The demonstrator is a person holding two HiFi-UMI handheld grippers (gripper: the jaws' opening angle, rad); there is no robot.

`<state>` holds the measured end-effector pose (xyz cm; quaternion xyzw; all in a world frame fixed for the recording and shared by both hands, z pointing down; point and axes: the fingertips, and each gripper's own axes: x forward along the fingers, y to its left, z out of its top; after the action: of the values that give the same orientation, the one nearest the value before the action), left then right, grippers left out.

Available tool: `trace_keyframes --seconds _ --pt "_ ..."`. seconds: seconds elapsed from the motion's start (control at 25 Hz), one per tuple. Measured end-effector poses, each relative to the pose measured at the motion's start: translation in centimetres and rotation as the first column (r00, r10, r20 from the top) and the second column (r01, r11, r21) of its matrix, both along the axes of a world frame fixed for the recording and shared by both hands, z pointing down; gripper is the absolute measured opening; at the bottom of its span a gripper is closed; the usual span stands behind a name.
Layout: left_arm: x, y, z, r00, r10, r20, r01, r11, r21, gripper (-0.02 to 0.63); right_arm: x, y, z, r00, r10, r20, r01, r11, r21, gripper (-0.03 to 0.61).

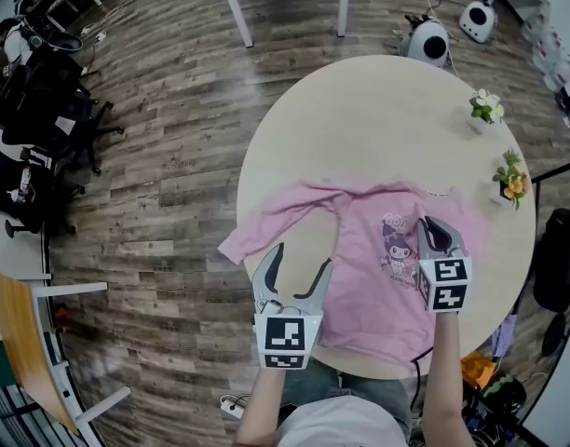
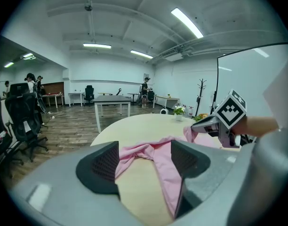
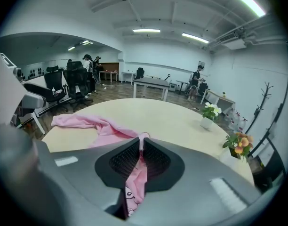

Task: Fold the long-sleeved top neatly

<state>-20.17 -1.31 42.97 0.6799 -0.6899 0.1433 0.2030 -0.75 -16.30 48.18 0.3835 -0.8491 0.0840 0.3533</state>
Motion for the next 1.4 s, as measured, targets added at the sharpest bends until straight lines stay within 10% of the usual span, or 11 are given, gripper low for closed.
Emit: trace_keyframes --seconds 0.72,1.4 --pt "-3.6 -0.5 3.6 0.999 -0.016 -0.048 0.012 0.998 -0.068 0.339 -6.0 0.1 6.3 0.987 0.158 0.011 -0.155 0.976 -0.155 0.066" --pt "-6.2 1.1 4.0 0.995 -0.073 -0.068 0.069 0.995 -0.068 0.339 -15.0 2.9 4.3 0.993 -0.018 0.119 0.037 0.986 -0.163 0.114"
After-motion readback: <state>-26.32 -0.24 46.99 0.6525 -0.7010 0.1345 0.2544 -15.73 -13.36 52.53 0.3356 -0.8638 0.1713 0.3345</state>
